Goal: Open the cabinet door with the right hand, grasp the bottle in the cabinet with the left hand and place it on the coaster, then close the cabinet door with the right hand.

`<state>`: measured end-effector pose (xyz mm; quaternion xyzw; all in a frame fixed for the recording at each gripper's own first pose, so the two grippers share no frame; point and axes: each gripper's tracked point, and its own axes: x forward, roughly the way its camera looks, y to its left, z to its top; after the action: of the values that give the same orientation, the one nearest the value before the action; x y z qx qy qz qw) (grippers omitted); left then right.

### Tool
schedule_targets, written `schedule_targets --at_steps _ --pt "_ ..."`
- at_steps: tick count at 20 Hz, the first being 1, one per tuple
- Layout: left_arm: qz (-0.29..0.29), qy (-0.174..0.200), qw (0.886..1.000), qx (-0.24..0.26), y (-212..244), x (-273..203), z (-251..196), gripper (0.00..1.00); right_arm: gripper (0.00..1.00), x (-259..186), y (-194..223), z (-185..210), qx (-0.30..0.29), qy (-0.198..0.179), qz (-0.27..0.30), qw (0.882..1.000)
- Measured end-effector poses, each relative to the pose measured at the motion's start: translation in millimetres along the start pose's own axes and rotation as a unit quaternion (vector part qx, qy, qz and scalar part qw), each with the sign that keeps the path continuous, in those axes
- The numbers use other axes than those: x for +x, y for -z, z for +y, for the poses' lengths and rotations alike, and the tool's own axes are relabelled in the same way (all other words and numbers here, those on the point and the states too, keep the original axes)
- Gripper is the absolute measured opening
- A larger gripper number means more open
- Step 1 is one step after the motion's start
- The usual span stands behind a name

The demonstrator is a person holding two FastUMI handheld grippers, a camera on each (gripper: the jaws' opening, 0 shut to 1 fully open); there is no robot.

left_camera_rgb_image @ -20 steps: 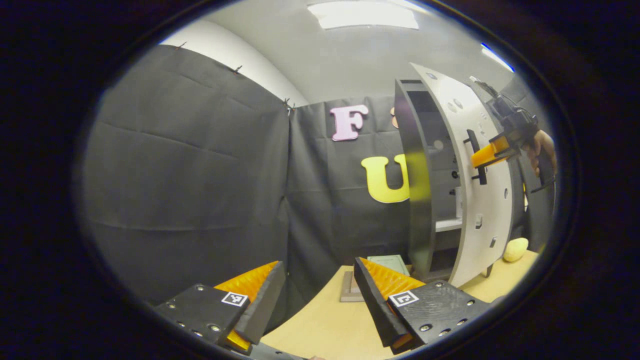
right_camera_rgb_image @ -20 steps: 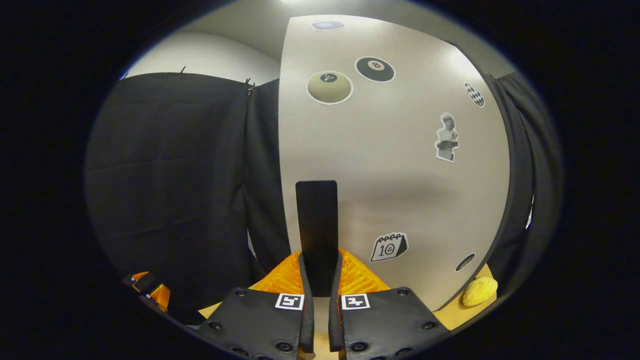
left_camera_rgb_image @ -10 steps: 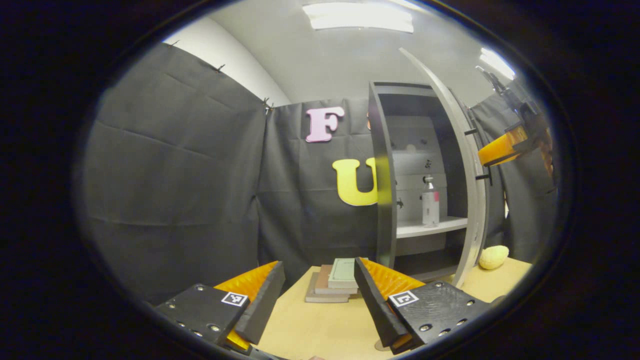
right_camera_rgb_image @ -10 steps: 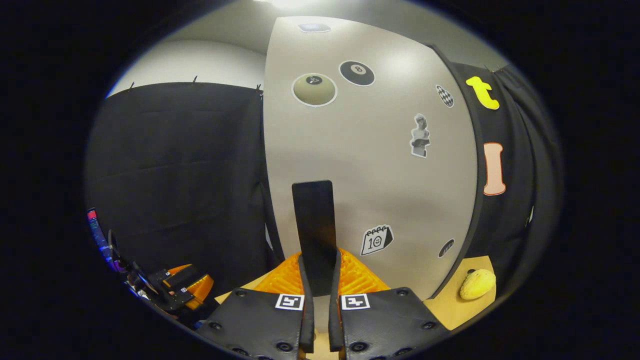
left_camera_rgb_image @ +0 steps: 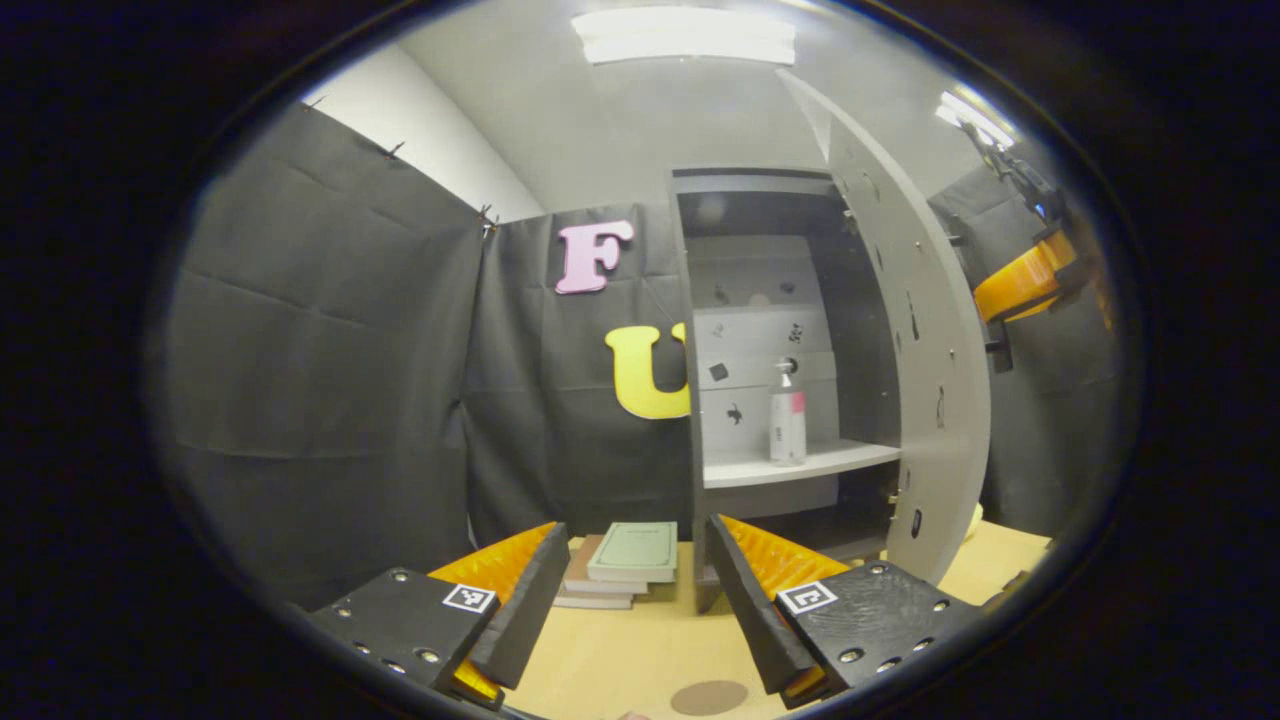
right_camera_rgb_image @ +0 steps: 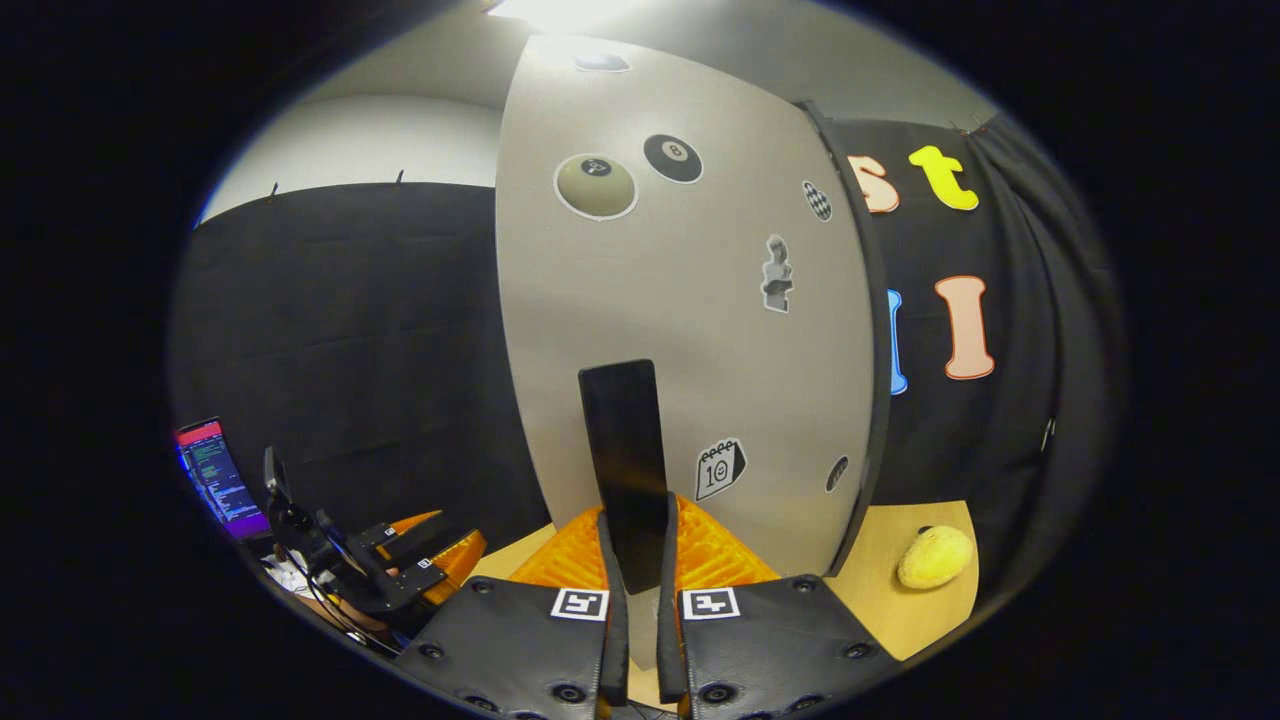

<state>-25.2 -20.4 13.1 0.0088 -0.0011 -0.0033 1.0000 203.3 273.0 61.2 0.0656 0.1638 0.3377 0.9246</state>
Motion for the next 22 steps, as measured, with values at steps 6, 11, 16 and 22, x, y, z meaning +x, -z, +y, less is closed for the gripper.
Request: schedule_targets --at_steps 6,11,16,22 --pt "0.001 0.039 0.999 -0.002 -6.8 4.8 -72.9 0.85 0.12 -20.4 1.0 -13.7 -0.003 0.026 -0.012 1.000" --pt "0.001 0.078 0.997 0.004 -8.9 9.3 -134.7 0.85 0.11 -46.3 -1.3 -36.9 0.023 0.055 -0.033 0.998" --pt "-0.005 0.095 0.995 0.009 -16.4 2.0 -172.7 0.84 0.11 -66.3 -1.7 -74.5 0.023 0.089 -0.047 0.995" --pt "-0.006 0.089 0.996 0.017 -21.5 0.7 -187.9 0.86 0.07 -62.5 -4.6 -81.9 -0.002 0.071 -0.062 0.996"
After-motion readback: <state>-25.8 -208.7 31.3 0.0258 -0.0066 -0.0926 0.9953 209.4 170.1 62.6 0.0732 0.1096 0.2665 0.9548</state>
